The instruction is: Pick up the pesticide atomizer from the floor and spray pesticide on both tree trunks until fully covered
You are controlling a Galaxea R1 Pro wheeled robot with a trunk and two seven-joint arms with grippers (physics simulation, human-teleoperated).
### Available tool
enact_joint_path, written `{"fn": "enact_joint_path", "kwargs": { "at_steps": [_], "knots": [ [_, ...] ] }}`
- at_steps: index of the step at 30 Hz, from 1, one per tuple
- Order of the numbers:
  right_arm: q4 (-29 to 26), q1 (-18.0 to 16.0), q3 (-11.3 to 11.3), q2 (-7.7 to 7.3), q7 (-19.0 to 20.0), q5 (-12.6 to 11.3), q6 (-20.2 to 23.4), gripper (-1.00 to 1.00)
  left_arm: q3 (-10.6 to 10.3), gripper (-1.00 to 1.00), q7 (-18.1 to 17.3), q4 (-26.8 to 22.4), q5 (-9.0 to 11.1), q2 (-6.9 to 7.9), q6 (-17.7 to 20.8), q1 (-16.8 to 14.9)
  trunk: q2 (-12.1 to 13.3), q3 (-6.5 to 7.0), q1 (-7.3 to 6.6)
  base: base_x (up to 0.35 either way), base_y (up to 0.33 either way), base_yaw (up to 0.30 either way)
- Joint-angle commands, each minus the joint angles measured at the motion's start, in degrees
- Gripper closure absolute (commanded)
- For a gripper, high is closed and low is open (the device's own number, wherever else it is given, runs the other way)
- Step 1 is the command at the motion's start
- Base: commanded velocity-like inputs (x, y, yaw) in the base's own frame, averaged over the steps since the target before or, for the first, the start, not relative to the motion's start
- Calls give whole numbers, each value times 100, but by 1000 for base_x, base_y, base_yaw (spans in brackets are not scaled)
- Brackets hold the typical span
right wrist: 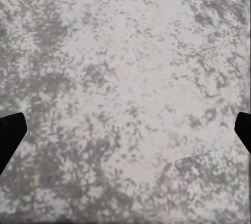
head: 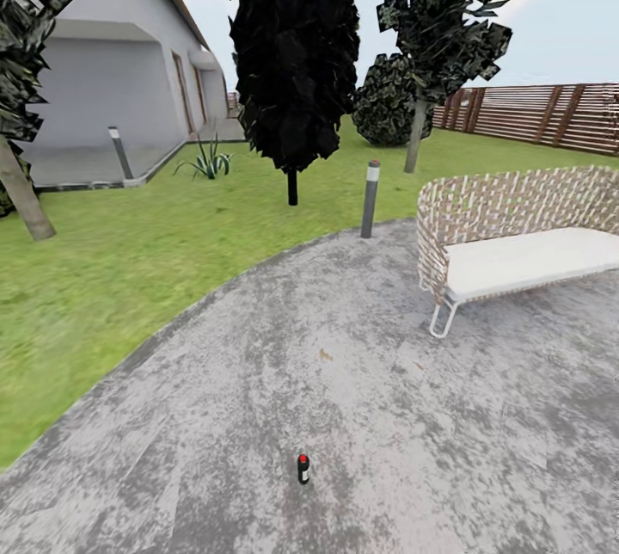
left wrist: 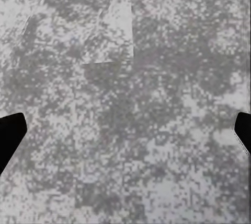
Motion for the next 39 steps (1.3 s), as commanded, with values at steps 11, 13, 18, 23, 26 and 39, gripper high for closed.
{"fn": "enact_joint_path", "kwargs": {
  "at_steps": [11, 13, 18, 23, 26, 39],
  "knots": [
    [7, -1, -2, 2, -2, 8, -12, -100, -8, -100, 8, 7, 18, 3, -19, -1, -2, -5, -1, 0, 88, -289],
    [5, -3, -2, 1, -2, 8, -12, -100, -7, -100, 8, 1, 18, 4, -19, -1, -2, -5, -1, 0, 301, -289],
    [6, -3, -2, 2, -2, 8, -15, -100, -6, -100, 8, 0, 19, 2, -19, -1, -2, -5, -1, 0, 305, -289],
    [5, -4, -2, 2, -2, 8, -14, -100, -8, -100, 8, 0, 18, 1, -19, -1, -2, -5, -1, 0, 306, -289],
    [5, -3, -2, 2, -2, 8, -16, -100, -10, -100, 8, 1, 18, 3, -19, -1, -2, -5, -1, 0, 306, -289],
    [5, -3, -2, 2, -4, 8, -13, -100, -13, -100, 8, -1, 18, 1, -19, -1, -2, -5, -1, -78, 301, -290]
  ]
}}
